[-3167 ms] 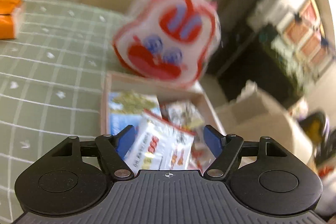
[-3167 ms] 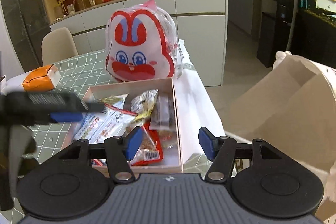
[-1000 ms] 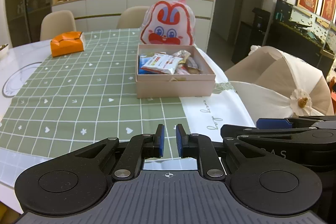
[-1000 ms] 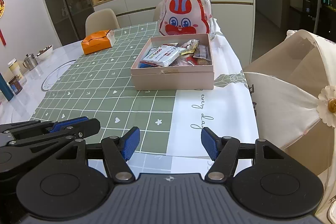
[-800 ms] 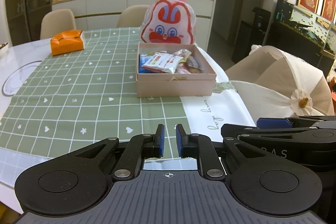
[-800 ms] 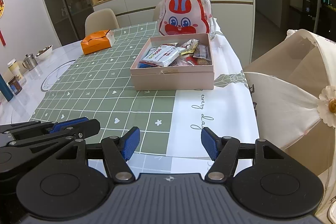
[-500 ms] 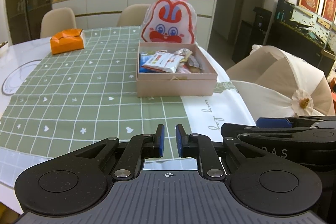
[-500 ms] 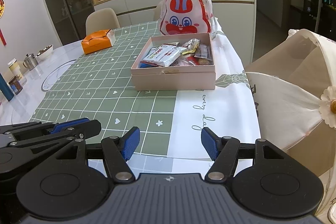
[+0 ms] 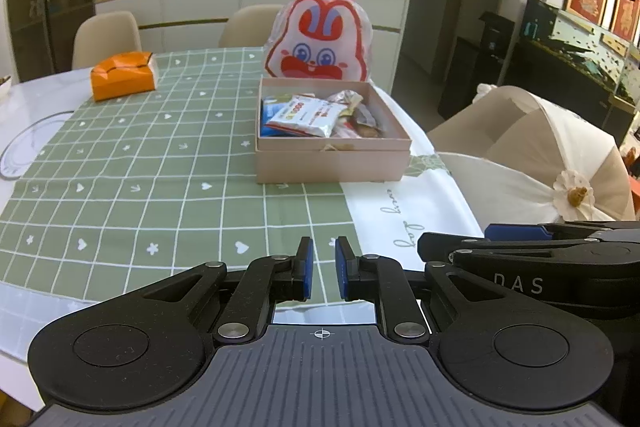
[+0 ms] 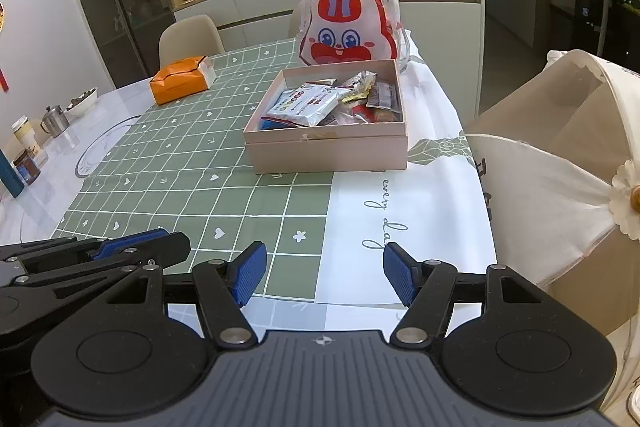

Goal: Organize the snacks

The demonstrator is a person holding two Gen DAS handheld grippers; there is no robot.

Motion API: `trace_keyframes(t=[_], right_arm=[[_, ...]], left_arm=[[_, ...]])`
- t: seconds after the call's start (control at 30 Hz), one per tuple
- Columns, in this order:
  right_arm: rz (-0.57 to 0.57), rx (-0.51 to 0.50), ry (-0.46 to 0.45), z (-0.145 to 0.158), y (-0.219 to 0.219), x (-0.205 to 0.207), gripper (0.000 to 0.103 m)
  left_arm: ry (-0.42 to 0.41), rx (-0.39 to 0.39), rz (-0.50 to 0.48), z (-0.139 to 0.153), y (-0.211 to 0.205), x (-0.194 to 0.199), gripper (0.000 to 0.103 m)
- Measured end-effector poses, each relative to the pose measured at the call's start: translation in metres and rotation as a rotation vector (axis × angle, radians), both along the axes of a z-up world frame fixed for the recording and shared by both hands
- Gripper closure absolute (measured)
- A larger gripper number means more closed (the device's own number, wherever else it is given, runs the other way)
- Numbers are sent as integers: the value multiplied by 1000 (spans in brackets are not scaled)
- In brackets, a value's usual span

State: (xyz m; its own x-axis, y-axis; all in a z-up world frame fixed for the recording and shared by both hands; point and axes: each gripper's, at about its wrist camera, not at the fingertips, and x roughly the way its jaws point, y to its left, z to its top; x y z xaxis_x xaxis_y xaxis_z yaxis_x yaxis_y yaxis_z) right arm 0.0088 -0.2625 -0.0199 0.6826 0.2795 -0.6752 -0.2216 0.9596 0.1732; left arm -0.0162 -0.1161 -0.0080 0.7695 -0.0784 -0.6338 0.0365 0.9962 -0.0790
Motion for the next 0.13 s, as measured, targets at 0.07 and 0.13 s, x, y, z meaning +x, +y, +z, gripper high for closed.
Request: trace_keyframes(t=[0.07,0.13], right_arm=[[-3,0,-1,0,-1,0,38],[-8,1,1,0,-2,1,38]], left_arm=[[0,1,-5,0,-1,1,87],[0,2,-14,-1,-3,1,87]])
